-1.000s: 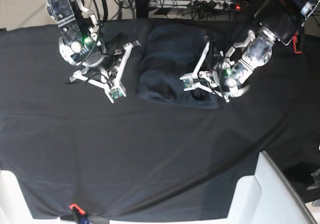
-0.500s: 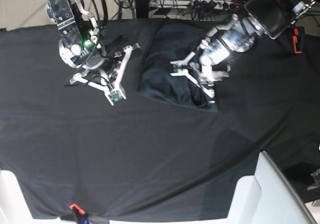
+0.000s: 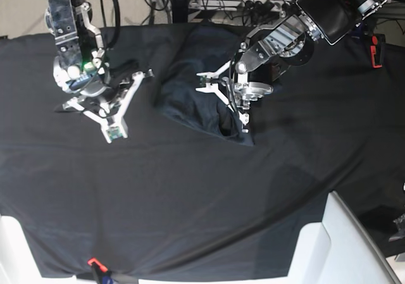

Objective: Fold the T-shirt properly

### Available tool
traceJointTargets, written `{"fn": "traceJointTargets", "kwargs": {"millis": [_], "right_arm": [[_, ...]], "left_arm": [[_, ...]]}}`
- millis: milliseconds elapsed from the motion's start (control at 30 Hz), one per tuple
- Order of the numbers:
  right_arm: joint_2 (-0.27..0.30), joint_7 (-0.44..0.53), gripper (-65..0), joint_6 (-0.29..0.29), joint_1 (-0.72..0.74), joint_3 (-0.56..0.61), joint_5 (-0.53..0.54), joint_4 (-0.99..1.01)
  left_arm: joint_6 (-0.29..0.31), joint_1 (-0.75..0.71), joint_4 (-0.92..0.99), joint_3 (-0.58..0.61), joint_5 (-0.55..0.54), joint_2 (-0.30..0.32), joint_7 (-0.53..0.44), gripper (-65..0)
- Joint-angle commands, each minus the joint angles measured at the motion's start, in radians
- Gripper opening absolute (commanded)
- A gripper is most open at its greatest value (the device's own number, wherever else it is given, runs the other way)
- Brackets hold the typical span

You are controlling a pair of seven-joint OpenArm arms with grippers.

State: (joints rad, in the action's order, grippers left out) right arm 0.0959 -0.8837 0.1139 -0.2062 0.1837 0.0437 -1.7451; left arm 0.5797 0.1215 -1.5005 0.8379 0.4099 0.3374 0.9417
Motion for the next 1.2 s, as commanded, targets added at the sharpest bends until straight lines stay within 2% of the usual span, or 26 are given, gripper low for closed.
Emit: {"fn": "traceJointTargets", "kwargs": {"millis": [0,200,433,500,633,767,867,933,1033,1167], "right_arm": [[0.0,0.016,-64.2,0.0,0.018,-0.008,-0.003,-0.013],[0.0,0.008,-64.1,0.0,0.038,-0.01,-0.003,-0.011],[-0.002,0.008,-63.9,-0.001,0.052,-0.01,-0.005,-0.011],[-0.002,0.008,-63.9,-0.003,0.054,-0.01,-0.005,-0.011],[-0.002,0.008,-63.8,-0.085,0.069,-0.01,-0.005,0.012],[-0.002,0.019,-63.9,-0.104,0.132,-0.01,-0.003,0.167],[-0.003,0.068,-64.2,-0.104,0.205,-0.01,-0.001,0.331],[-0.005,0.097,-64.2,-0.112,0.25,-0.01,-0.001,0.408],[-0.032,0.103,-64.2,-0.112,0.301,-0.01,-0.001,0.497],[-0.055,0.125,-64.2,-0.113,0.317,-0.01,-0.001,0.564]], "left_arm": [[0.001,0.014,-0.012,-0.002,0.013,-0.004,-0.031,-65.0],[0.001,0.048,-0.002,0.005,0.028,-0.018,-0.117,-65.0],[0.001,0.178,0.099,0.186,0.022,-0.021,-0.137,-65.0],[0.001,0.218,0.123,0.211,0.022,-0.03,-0.178,-65.0],[0.001,0.275,0.182,0.217,0.022,-0.03,-0.249,-65.0],[0.003,0.304,0.225,0.217,0.022,-0.031,-0.313,-65.0],[0.003,0.313,0.234,0.217,0.02,-0.031,-0.332,-65.0],[0.027,0.315,0.235,0.217,0.016,-0.031,-0.333,-65.0],[0.079,0.318,0.231,0.208,-0.053,-0.031,-0.333,-65.0],[0.082,0.337,0.231,0.215,-0.09,-0.031,-0.329,-65.0]]}}
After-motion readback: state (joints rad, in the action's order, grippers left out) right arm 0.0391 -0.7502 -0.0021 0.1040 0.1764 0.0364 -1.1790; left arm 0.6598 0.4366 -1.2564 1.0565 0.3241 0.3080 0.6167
